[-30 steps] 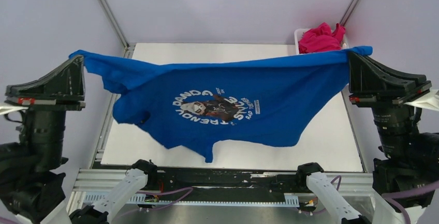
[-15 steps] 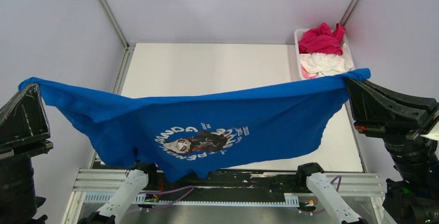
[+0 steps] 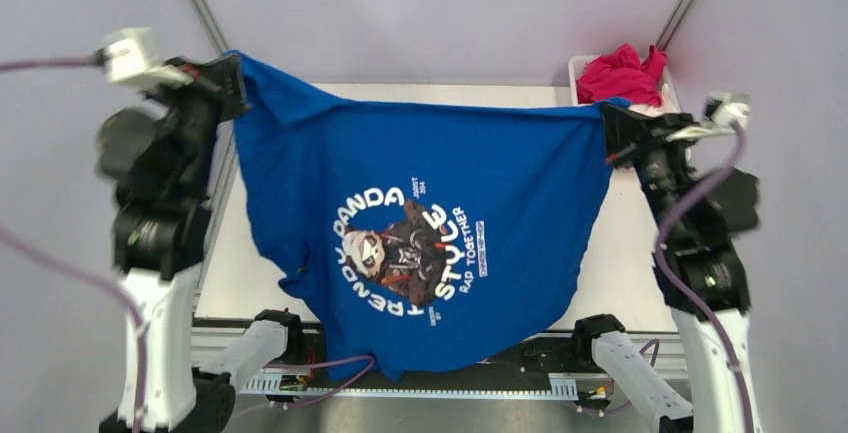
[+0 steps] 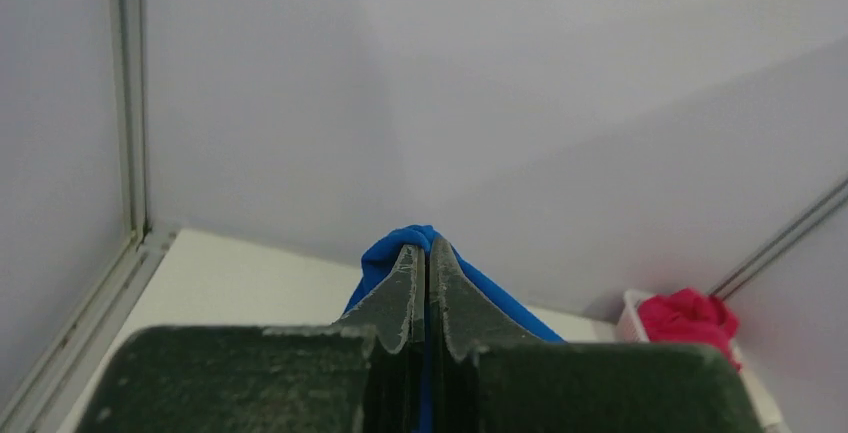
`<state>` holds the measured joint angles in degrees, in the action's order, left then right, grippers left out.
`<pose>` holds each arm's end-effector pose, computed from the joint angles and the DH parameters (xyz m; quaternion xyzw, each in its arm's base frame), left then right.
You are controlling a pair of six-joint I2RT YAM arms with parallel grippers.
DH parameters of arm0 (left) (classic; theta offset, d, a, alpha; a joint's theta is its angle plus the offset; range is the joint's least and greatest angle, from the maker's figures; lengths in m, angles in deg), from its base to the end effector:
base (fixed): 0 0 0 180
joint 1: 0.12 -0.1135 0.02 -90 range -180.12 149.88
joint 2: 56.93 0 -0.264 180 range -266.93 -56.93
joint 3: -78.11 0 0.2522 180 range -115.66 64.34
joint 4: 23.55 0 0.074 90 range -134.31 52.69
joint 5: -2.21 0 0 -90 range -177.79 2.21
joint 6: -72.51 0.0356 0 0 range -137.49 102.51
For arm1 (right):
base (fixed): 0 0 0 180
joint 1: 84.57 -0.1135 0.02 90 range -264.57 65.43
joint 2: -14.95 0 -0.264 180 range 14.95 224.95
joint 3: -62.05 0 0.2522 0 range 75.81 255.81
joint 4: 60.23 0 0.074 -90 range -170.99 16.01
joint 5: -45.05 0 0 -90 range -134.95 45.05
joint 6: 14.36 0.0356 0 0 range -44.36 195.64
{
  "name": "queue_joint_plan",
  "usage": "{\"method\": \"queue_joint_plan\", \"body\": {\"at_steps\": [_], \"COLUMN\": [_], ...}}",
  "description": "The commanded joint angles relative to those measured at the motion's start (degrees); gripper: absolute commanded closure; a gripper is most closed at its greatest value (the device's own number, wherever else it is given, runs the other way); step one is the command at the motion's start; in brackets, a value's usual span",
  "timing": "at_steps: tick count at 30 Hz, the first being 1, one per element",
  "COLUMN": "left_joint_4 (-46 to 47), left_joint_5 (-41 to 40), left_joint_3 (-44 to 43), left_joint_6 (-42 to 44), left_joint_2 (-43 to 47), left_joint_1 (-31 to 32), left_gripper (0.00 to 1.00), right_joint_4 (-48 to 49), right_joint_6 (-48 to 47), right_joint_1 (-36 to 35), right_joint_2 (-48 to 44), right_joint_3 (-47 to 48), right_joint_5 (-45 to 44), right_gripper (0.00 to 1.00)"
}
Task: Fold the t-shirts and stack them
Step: Flatten out the tshirt
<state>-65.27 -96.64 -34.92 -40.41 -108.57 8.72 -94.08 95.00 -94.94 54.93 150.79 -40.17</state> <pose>0.0796 -0.0068 0.5787 -0.1330 0.5622 -0.1803 0.7961 0.0877 0.0191 0.5009 0.0148 0.6096 0.2278 0.7592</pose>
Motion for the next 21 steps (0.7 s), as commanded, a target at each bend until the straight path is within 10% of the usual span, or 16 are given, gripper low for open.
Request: {"method": "queue_joint_plan", "body": {"at_steps": [1,8,21], "left_joint_4": [9.07,23.26,15.96], "left_joint_5": [-3.89,-2.72,5.15], "left_joint_3": [10.68,17.88,-16.52], "left_joint_6": [0.07,4.48,3.18], "left_joint_2": [-10.59,-32.7,-77.65], "left_joint_1": [-0.4,-0.59,-1.86], "left_gripper": [1.0,1.0,1.0], "right_joint_4": [5.86,20.43,28.93], "right_joint_6": [1.74,2.9,2.25], "right_joint_1": [0.14,2.92,5.8], "right_joint_2": [8.63,31.74,66.46], "right_joint_3": [-8.43,-17.43,-1.17], "right_joint_5": [-16.51,-15.63,-13.05], "right_gripper": [1.0,1.0,1.0]}}
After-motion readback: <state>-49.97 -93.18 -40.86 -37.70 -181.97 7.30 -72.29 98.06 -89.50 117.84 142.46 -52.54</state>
